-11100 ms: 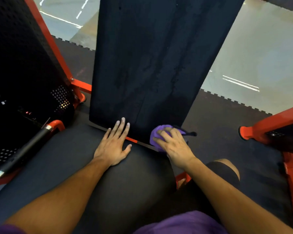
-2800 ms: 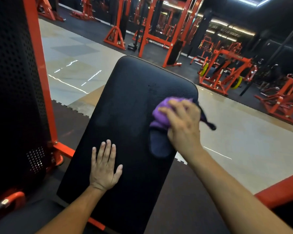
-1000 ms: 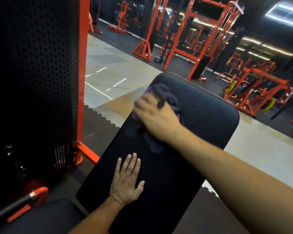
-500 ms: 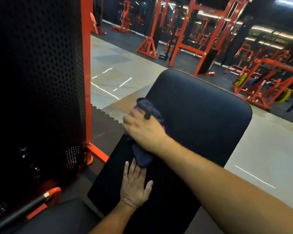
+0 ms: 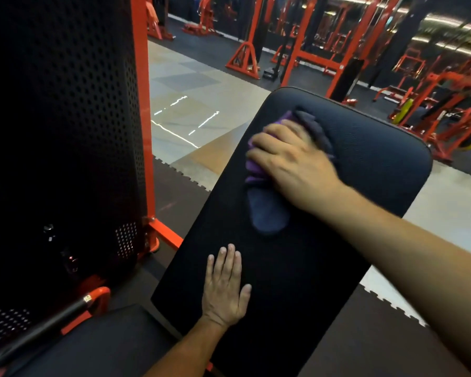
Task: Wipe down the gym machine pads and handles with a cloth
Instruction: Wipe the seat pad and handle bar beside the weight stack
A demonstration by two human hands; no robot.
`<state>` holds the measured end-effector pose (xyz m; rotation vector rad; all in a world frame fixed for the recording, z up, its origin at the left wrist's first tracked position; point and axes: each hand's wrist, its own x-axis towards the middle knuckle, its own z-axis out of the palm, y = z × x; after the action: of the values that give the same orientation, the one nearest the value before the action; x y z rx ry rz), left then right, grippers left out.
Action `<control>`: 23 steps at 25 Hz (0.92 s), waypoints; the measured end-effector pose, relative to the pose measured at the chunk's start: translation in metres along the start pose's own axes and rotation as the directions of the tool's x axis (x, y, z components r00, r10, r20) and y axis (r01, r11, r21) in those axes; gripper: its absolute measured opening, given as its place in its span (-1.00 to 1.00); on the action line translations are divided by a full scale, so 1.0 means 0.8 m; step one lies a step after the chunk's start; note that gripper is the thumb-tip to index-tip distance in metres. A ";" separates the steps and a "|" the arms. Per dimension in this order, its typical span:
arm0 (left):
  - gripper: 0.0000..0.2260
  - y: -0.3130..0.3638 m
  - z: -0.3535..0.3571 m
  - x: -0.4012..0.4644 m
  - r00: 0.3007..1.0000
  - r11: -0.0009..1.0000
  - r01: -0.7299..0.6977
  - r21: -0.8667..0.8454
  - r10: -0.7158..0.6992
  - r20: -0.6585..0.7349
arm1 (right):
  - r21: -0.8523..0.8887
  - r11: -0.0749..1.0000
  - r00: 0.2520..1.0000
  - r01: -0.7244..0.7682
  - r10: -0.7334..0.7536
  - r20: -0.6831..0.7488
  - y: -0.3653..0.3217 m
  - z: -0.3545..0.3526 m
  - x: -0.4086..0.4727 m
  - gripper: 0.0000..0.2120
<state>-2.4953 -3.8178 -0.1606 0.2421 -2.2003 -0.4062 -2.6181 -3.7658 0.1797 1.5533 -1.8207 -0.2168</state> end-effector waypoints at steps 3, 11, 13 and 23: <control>-0.40 -0.004 0.001 0.004 0.999 1.000 0.015 -0.004 -0.015 0.031 | 0.108 0.994 1.000 0.008 -0.007 -0.014 -0.064 0.048 0.020 -0.83; -0.28 0.006 -0.025 0.005 0.986 1.000 0.019 0.001 -0.019 0.163 | 0.532 0.847 0.891 -0.021 -0.225 0.394 -0.112 0.006 -0.173 -0.74; -0.32 0.028 -0.037 0.007 0.980 0.982 0.148 -0.121 -0.129 0.151 | 0.572 0.801 0.857 -0.176 -0.161 0.490 -0.086 -0.025 -0.216 -0.66; -0.51 0.353 -0.010 0.030 0.942 0.684 -0.110 -0.721 0.303 0.143 | 0.533 0.487 0.722 -0.691 0.429 0.544 0.052 -0.135 -0.462 -0.48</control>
<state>-2.5124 -3.5647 -0.0340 -0.5134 -2.1001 -1.1671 -2.5803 -3.3833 0.1299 1.2693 -2.8337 0.6857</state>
